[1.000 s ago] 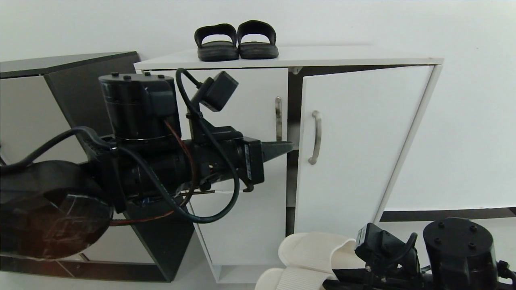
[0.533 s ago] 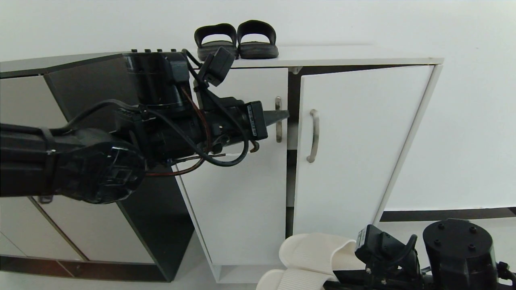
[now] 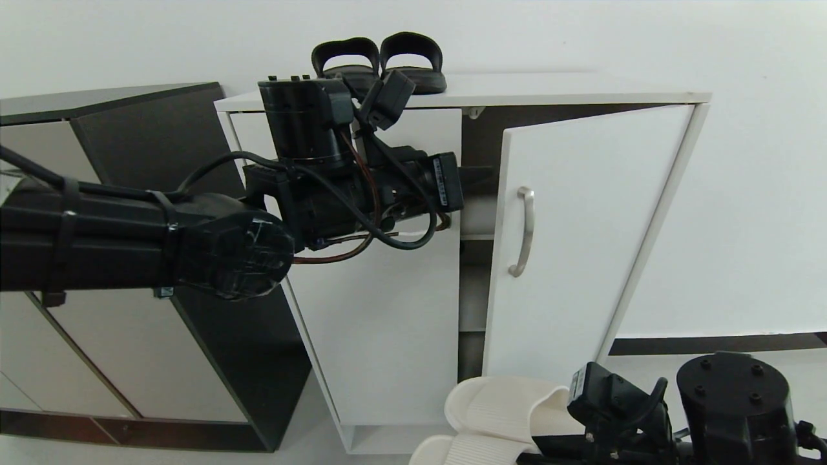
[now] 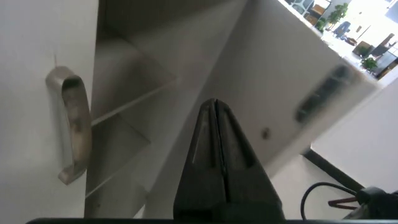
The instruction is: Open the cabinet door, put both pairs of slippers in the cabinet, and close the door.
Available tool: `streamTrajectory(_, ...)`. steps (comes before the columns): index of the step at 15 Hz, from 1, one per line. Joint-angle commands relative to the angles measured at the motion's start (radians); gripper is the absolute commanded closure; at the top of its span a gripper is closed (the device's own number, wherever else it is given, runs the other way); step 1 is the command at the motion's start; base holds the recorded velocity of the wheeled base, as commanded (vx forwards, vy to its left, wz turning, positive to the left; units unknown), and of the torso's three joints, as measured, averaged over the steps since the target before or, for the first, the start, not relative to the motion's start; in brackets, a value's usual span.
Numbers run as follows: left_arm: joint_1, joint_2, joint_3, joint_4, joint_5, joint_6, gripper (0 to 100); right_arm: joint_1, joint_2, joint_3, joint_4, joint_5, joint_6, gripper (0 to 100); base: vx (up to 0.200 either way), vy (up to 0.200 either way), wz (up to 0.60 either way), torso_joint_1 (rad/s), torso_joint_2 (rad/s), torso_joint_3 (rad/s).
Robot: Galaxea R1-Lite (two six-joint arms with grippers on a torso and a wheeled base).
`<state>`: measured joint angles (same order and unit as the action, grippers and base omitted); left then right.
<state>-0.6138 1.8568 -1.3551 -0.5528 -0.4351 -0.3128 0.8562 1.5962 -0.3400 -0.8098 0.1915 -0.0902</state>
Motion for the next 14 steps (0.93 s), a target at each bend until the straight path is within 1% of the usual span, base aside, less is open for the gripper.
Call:
streamTrajectory(1, -0.007, 0.035, -0.030, -0.003, 0.001, 0.000, 100, 0.003, 0.002, -0.002, 0.000, 0.000, 0.000, 100, 0.000, 0.000, 0.00, 0.000, 0.00, 0.000)
streamTrajectory(2, -0.007, 0.042, -0.044, -0.003, 0.001, 0.000, 100, 0.007, 0.002, -0.002, 0.000, 0.000, 0.000, 100, 0.000, 0.000, 0.00, 0.000, 0.00, 0.000)
streamTrajectory(5, -0.024, 0.050, -0.045, -0.001, 0.004, 0.000, 100, 0.034, 0.001, 0.004, 0.000, 0.000, 0.001, 100, 0.000, 0.000, 0.00, 0.000, 0.00, 0.000)
streamTrajectory(6, -0.035, 0.053, -0.047, -0.003, 0.006, 0.001, 100, 0.055, 0.001, 0.018, 0.000, 0.000, 0.001, 100, 0.000, 0.000, 0.00, 0.000, 0.00, 0.000)
streamTrajectory(10, -0.041, 0.067, -0.047, -0.010, 0.006, 0.003, 100, 0.083, 0.001, 0.038, 0.001, 0.003, 0.003, 100, 0.000, 0.000, 0.00, 0.000, 0.00, 0.000)
streamTrajectory(11, -0.044, 0.071, -0.044, -0.012, 0.007, 0.003, 100, 0.109, -0.002, 0.058, 0.000, 0.011, 0.003, 100, -0.200, 0.000, 0.00, 0.002, 0.00, 0.007)
streamTrajectory(13, -0.086, 0.062, -0.029, -0.012, 0.016, 0.004, 100, 0.141, -0.018, 0.107, -0.003, 0.054, 0.000, 100, -0.200, 0.000, 0.00, 0.002, 0.00, 0.002)
streamTrajectory(14, -0.116, 0.050, -0.018, -0.012, 0.029, 0.009, 100, 0.153, -0.039, 0.128, -0.011, 0.078, 0.000, 100, -0.200, 0.000, 0.00, -0.002, 0.00, 0.002)
